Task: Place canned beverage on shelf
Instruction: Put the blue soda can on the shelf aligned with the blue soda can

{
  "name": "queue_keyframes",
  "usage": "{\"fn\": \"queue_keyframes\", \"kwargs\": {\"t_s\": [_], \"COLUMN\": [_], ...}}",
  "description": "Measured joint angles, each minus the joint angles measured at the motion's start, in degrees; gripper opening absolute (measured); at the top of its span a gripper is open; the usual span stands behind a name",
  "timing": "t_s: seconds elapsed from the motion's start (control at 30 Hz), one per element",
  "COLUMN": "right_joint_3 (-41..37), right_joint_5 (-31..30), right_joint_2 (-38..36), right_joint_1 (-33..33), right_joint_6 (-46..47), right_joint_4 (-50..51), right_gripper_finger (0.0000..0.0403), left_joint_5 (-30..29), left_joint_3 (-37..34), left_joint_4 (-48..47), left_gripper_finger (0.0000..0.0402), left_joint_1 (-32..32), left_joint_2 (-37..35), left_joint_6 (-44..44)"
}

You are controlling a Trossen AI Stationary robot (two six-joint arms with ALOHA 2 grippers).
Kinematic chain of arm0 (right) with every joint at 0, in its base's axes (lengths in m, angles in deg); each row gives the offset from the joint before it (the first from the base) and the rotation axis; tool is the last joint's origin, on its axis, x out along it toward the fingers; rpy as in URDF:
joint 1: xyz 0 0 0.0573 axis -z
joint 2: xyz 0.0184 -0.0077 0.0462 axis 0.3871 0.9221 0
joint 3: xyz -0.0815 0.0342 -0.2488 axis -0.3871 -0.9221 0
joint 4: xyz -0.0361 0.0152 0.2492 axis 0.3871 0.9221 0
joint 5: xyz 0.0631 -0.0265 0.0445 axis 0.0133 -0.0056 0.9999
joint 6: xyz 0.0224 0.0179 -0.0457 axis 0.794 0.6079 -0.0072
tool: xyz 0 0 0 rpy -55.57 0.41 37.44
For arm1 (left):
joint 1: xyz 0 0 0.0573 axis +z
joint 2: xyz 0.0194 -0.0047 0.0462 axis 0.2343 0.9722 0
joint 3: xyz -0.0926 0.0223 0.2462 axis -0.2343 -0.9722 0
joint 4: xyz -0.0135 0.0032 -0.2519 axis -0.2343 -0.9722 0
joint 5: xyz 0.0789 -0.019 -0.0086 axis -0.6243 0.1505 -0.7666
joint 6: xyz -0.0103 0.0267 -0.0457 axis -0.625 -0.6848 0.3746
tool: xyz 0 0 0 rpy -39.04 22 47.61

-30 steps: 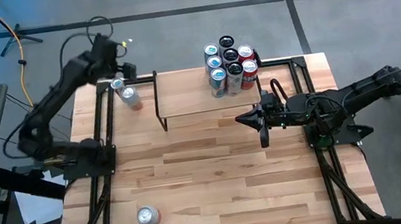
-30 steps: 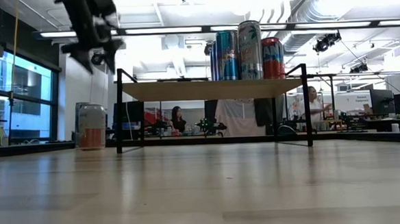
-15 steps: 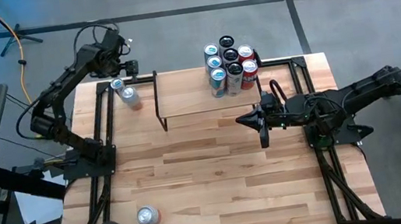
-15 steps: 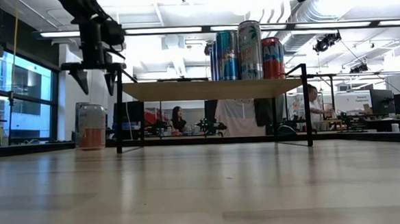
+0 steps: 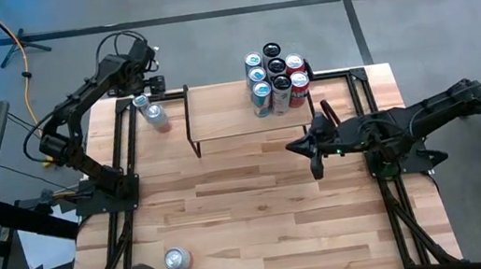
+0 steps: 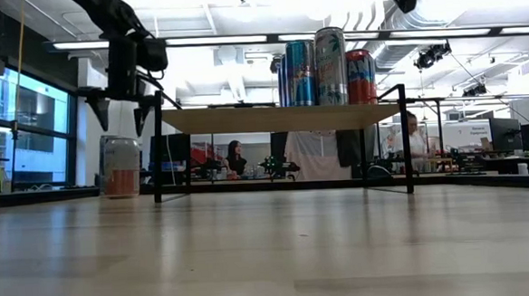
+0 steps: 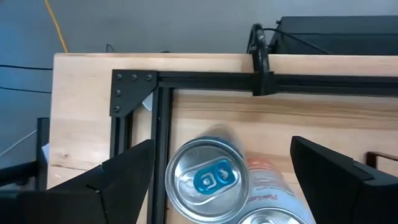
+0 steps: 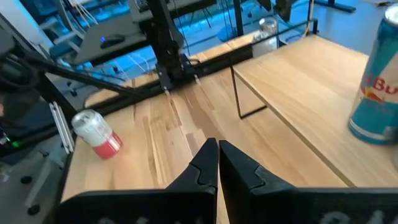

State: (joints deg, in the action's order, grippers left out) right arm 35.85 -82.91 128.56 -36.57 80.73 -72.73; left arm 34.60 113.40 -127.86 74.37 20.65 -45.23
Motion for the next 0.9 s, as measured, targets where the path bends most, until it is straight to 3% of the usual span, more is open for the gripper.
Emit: {"fn": "queue_keyframes", "kwargs": {"t_s": [0.27,0.73,0.9], "right_joint_3": [0.00,0.00,-0.02], "right_joint_5": [-0.02,0.70,0.72], "right_joint_2": [0.00,0.00,0.00], "right_joint_1": [0.00,0.00,0.00], "right_joint_6": [-0.01,0.05,0.00], "right_joint_4": [2.65,2.84,3.57], "right_gripper_finger": [0.0000,0.0000,0.0000], "left_joint_5": [-4.55,-4.19,-4.18], "left_joint_3": [-1.76,-1.87,-1.87], "left_joint_4": [-0.05,-1.81,-1.81], "left_gripper_finger": [0.0333,0.0331,0.0306], "left_joint_1": [-1.83,-1.99,-1.97], "left_joint_2": [1.50,5.86,5.84], "left_joint_6": [4.80,13.74,13.83]}}
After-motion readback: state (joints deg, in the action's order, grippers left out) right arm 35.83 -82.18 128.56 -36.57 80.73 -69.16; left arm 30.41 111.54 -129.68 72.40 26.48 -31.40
